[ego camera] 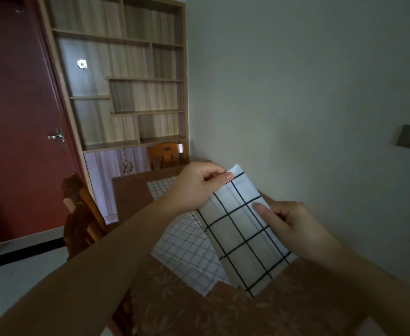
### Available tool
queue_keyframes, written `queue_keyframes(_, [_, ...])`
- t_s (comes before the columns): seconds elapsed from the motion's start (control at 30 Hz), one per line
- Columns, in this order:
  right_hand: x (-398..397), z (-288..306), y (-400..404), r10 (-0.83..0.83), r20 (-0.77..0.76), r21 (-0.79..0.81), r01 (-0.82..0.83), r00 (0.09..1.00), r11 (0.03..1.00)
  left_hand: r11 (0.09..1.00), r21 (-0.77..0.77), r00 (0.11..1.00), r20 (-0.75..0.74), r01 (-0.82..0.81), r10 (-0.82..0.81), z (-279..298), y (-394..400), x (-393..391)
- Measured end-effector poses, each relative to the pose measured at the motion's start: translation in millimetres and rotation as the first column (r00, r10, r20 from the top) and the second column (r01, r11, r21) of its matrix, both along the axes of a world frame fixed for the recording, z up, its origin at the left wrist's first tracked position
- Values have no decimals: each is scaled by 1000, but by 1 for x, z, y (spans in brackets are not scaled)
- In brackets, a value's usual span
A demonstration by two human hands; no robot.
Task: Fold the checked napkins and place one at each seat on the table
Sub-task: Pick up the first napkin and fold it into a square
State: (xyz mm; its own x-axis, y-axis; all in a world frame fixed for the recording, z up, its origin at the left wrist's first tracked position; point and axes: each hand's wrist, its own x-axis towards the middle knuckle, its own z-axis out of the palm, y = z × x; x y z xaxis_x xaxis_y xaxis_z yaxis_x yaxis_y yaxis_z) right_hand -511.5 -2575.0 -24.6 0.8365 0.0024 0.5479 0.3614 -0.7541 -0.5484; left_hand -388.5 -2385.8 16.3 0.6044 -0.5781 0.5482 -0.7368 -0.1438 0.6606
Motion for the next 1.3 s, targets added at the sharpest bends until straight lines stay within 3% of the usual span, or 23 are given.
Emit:
queue_keyframes(0.1, [-3,4,2,9,-11,42,-9,1000,999,1000,-28,1000,-30,0,-1,1,2,-1])
queue_keyframes(0.17, [-4,7,3,3,-11,109,-2,1000,994,983,-173,968,-250,-61,16,0,3,-8])
queue_keyframes(0.2, [-4,9,3,-9,6,140,8,1000,990,968,-242,891,-450,-57,-60,-3,3,-13])
queue_keyframes(0.27, [-4,11,1,-30,51,206,19,998,978,926,-376,605,-732,22,-312,-14,0,-19])
queue_keyframes(0.3, [-3,10,1,-38,72,240,20,997,971,917,-395,533,-765,54,-361,-22,-3,-23])
queue_keyframes(0.33, [-3,9,2,-50,89,268,24,995,963,921,-381,519,-773,81,-366,-29,-6,-27])
queue_keyframes(0.43, [-1,0,3,-128,101,283,95,987,954,980,-166,745,-639,108,-190,-45,-16,-39])
queue_keyframes(0.53, [-5,-3,0,-112,-9,348,108,994,931,994,-52,838,-536,92,-105,-48,-18,-40])
queue_keyframes(0.63, [-12,7,0,22,-175,443,58,984,895,992,-23,817,-565,127,-117,-45,-12,-37])
queue_keyframes(0.73, [-17,15,-2,143,-231,535,3,962,845,985,-22,782,-605,173,-150,-44,-10,-41])
queue_keyframes(0.9, [-19,15,-4,99,-273,477,45,957,878,991,-31,758,-642,128,-118,-41,-15,-48])
queue_keyframes(0.97, [-20,16,-6,154,-282,495,6,947,869,994,-25,765,-637,107,-98,-40,-15,-49])
queue_keyframes(1.17, [-20,16,-17,378,-324,748,-10,867,664,995,-20,737,-670,103,-90,-39,-14,-42])
queue_keyframes(1.23, [-20,14,-21,474,-299,821,-29,828,570,987,-102,670,-725,125,-160,-38,-13,-42])
queue_keyframes(1.3, [-22,15,-23,506,-275,838,-54,818,542,964,-221,567,-779,151,-268,-37,-13,-42])
